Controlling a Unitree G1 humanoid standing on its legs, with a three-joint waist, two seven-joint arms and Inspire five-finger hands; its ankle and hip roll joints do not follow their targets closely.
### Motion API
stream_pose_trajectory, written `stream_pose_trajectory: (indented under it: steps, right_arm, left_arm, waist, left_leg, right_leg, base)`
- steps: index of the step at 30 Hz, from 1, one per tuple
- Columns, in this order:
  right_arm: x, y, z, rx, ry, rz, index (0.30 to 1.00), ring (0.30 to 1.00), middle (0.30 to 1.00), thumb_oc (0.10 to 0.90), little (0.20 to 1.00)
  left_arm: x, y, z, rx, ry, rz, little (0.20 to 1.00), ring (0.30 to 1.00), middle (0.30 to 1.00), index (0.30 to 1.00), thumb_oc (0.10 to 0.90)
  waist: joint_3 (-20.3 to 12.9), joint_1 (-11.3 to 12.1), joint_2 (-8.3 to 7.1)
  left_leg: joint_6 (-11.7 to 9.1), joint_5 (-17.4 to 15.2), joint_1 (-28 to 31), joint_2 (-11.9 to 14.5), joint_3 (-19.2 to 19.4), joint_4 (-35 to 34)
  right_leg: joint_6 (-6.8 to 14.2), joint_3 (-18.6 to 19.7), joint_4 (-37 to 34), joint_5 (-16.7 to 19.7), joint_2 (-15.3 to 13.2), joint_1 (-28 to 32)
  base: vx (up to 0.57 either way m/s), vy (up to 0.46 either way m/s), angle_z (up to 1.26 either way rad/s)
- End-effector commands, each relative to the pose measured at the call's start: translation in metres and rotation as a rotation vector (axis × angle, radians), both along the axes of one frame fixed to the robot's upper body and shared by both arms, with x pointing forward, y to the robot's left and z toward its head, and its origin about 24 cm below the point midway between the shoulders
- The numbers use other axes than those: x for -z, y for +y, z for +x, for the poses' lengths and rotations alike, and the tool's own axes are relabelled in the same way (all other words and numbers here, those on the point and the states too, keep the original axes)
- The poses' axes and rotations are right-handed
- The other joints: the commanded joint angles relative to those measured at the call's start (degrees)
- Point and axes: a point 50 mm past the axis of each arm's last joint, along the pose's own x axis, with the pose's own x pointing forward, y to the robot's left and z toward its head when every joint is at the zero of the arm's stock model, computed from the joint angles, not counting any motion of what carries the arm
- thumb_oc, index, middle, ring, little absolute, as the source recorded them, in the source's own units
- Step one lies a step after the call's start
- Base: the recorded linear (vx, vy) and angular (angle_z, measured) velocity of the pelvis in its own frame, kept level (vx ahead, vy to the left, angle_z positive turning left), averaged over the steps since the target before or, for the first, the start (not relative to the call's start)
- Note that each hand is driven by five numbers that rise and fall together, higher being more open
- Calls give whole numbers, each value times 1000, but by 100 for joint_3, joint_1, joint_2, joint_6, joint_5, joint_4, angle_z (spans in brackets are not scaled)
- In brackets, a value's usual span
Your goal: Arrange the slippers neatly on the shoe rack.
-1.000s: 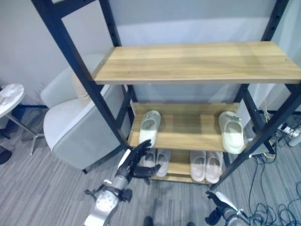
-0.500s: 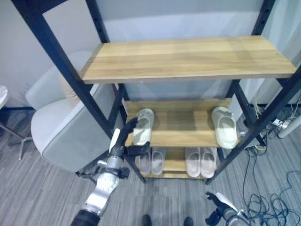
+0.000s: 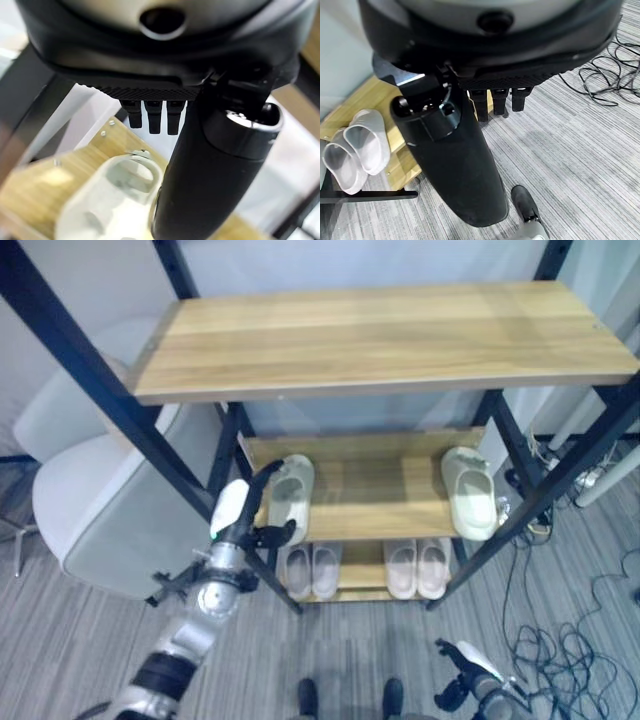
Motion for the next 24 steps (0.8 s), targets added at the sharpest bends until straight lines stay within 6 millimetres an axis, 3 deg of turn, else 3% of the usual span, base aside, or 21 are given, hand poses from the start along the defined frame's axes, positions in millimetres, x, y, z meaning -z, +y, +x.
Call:
stream_pose_trajectory:
  steps: [1, 11, 12, 24]
  right_arm:
    - [-22, 10, 33, -60, -157, 29, 900, 900, 900, 800, 900]
    - [-29, 14, 45, -70, -196, 43, 900, 900, 900, 800, 900]
    - [-30, 14, 45, -70, -197, 44, 900, 900, 900, 800, 900]
    - [-32, 19, 48, -76, -204, 64, 900, 900, 900, 800, 900]
  left_arm:
    - [-65, 22, 24, -93, -280, 115, 900, 900, 900, 900, 800]
    - [-71, 52, 34, -216, -231, 231, 900, 900, 900, 900, 800]
    - [-71, 52, 35, -213, -219, 226, 300, 300, 300, 300, 400]
    - [-61, 47, 34, -186, -179, 108, 300, 300, 300, 300, 400]
  waist:
    - [-29, 14, -262]
    - [23, -22, -358]
    - [25, -23, -369]
    - [8, -24, -399]
  left_leg:
    - [-334, -295, -172, -8, 59, -50]
    - [-263, -233, -492, -23, 161, -50]
    - [-260, -233, -495, -25, 169, -50]
    - [-250, -245, -482, -17, 220, -50]
  right_leg:
    - [751, 33, -1, -310, -698, -145]
    - [764, 179, 13, -164, -754, -590]
    - [765, 186, 13, -157, -758, -603]
    - [768, 228, -1, -148, -750, -622]
  base:
    - [-49, 27, -16]
    - [-19, 11, -7]
    - [9, 1, -10]
    - [10, -2, -3]
